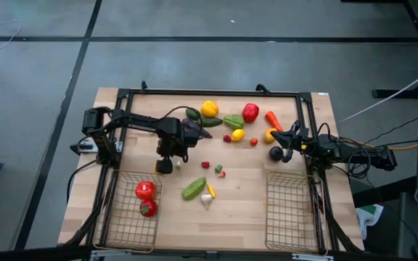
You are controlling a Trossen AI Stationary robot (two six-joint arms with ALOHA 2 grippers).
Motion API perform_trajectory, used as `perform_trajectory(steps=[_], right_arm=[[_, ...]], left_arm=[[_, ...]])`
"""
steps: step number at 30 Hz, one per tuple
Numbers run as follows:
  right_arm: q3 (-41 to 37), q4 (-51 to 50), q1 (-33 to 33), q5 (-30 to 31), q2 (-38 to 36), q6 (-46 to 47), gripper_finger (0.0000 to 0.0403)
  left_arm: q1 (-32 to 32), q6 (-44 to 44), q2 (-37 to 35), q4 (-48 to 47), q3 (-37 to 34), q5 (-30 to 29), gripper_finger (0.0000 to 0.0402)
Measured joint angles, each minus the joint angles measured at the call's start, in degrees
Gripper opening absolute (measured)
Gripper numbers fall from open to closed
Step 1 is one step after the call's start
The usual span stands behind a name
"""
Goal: Sort produce into baskets
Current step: Put the bottom yellow lemon into the left wire basket
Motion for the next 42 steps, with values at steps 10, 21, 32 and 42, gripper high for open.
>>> perform_trajectory(steps=[10, 21, 32, 42], right_arm=[[0.0, 0.0, 0.0, 0.0, 0.0, 0.0, 0.0001], [0.0, 0.0, 0.0, 0.0, 0.0, 0.0, 0.0001], [0.0, 0.0, 0.0, 0.0, 0.0, 0.0, 0.0001], [0.0, 0.0, 0.0, 0.0, 0.0, 0.0, 0.0001]], left_arm=[[2.0, -17.1, 0.0, -2.7, 0.0, 5.5, 0.0265], [5.6, -35.2, -0.2, 0.6, 0.0, 7.6, 0.0265], [5.9, -42.7, -0.7, 2.6, -1.9, 7.7, 0.0265], [5.6, -46.0, -0.7, 3.1, -2.3, 4.3, 0.0265]])
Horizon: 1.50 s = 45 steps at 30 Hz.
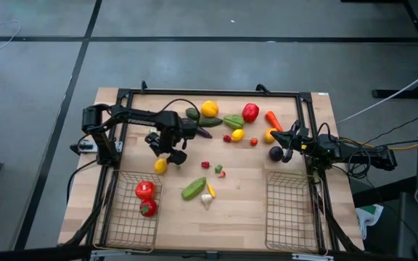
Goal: Sort produce into baskets
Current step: Put the bottom yellow lemon into the left wire basket
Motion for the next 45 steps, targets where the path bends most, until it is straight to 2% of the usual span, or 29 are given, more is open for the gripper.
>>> perform_trajectory(steps=[10, 15, 27, 33, 45], right_arm=[[0.0, 0.0, 0.0, 0.0, 0.0, 0.0, 0.0001], [0.0, 0.0, 0.0, 0.0, 0.0, 0.0, 0.0001], [0.0, 0.0, 0.0, 0.0, 0.0, 0.0, 0.0001], [0.0, 0.0, 0.0, 0.0, 0.0, 0.0, 0.0001], [0.0, 0.0, 0.0, 0.0, 0.0, 0.0, 0.0001]], left_arm=[[-4.3, -5.4, 0.0, -0.2, 0.0, -3.0, 0.0265], [-5.5, -8.1, -0.1, 3.7, -2.6, -3.5, 0.0265], [-6.1, -8.6, -0.1, 10.2, -8.5, -2.3, 0.0265], [-6.1, -7.7, 0.0, 11.4, -9.3, -2.1, 0.0264], [-6.1, -4.8, 0.0, 12.2, -9.2, -1.3, 0.0212]])
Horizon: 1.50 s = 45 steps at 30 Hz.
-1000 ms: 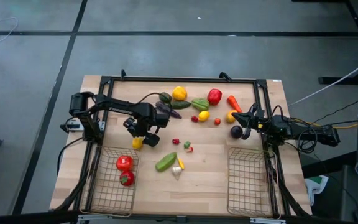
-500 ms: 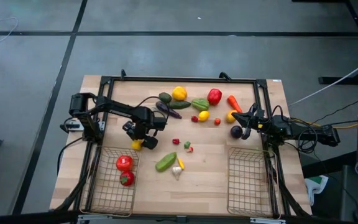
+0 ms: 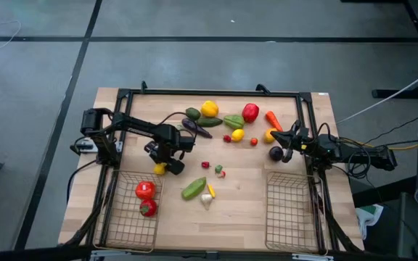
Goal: Sort produce into baskets
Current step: Put the bottom yellow lemon into the left wire basket
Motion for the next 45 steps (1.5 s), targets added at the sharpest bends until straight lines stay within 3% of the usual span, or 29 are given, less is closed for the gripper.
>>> perform_trajectory(steps=[13, 26, 31, 37, 45], right_arm=[[0.0, 0.0, 0.0, 0.0, 0.0, 0.0, 0.0001], [0.0, 0.0, 0.0, 0.0, 0.0, 0.0, 0.0001], [0.0, 0.0, 0.0, 0.0, 0.0, 0.0, 0.0001], [0.0, 0.0, 0.0, 0.0, 0.0, 0.0, 0.0001], [0.0, 0.0, 0.0, 0.0, 0.0, 0.0, 0.0001]], left_arm=[[1.2, 8.1, -0.8, -4.1, 6.8, 0.0, 0.0213], [0.9, 9.8, -14.1, -9.5, 13.4, 3.4, 0.0214], [-4.8, 5.2, -20.1, -10.1, 13.4, 5.4, 0.0214], [-16.2, -4.1, -24.4, -10.6, 13.4, 5.1, 0.0214], [-32.1, -18.2, -24.1, -9.7, 11.0, -5.4, 0.0214]])
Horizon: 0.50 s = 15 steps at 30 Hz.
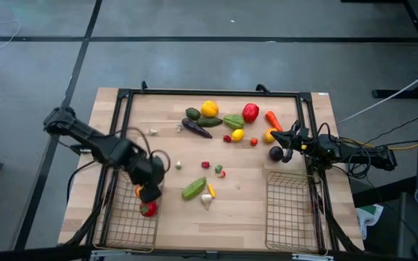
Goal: Sort produce into baskets
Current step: Put the bottom yellow lemon into the left wire basket
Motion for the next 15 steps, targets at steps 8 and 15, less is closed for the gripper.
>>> perform_trajectory(steps=[8, 15], right_arm=[[0.0, 0.0, 0.0, 0.0, 0.0, 0.0, 0.0001], [0.0, 0.0, 0.0, 0.0, 0.0, 0.0, 0.0001]], left_arm=[[-7.7, -10.5, 0.0, 9.5, -7.6, -10.2, 0.0214], [-8.4, -12.4, 0.0, 14.6, -12.7, -12.1, 0.0214]])
